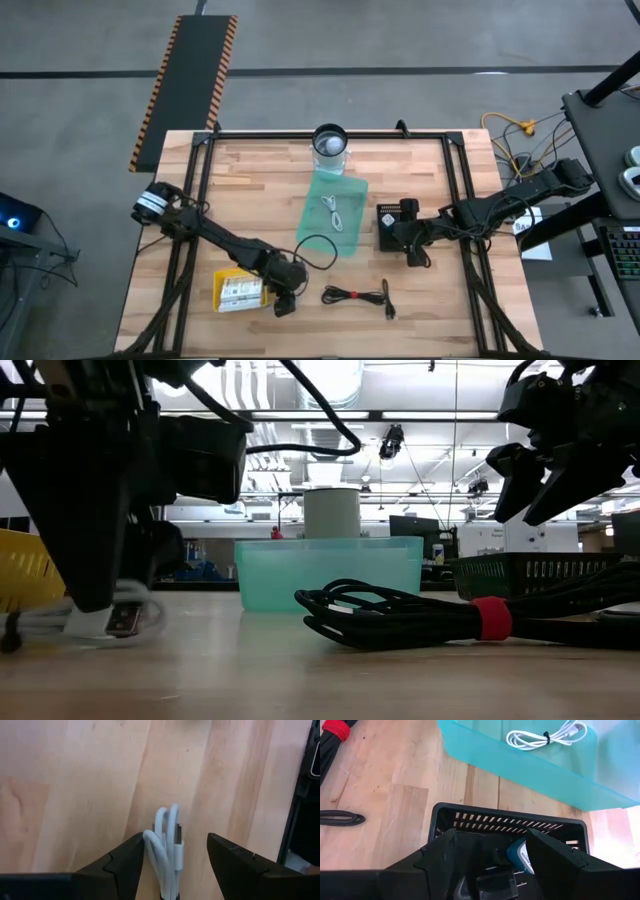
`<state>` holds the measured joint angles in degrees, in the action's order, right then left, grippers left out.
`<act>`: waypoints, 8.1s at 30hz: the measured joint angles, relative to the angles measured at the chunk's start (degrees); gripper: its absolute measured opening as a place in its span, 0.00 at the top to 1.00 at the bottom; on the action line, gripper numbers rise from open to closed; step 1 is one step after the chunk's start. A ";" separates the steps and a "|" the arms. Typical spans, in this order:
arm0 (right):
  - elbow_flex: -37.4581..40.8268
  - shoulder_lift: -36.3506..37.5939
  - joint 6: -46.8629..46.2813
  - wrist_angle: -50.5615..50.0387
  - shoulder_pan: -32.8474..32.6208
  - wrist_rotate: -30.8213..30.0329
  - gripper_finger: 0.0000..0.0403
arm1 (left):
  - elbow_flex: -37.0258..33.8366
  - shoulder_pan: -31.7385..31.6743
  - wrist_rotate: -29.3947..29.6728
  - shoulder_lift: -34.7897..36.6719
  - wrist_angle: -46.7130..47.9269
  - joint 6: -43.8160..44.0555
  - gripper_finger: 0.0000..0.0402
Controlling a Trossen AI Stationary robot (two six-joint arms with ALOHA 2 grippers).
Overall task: Pick and place items into bin
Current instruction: Put the white charger cable into the green bin, then put the left black charger cable into the green bin, then put the black charger cable into the green bin
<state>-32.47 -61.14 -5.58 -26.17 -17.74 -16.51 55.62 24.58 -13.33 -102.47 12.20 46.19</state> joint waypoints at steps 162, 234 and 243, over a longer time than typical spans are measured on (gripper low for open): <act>0.44 0.00 -0.27 -0.49 0.00 -0.04 0.44 | 6.25 -14.91 54.32 7.66 -1.75 -22.01 0.98; -4.05 -26.21 35.38 19.25 -11.78 26.01 0.57 | 7.12 -11.06 13.67 3.62 -20.25 -55.47 0.55; -8.08 -33.49 36.03 19.76 -11.76 26.17 0.67 | 6.75 -11.06 13.65 3.62 -19.21 -55.36 0.55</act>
<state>-40.55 -94.64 30.46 -6.41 -29.50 9.66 62.37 13.52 0.32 -98.85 -7.01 -9.17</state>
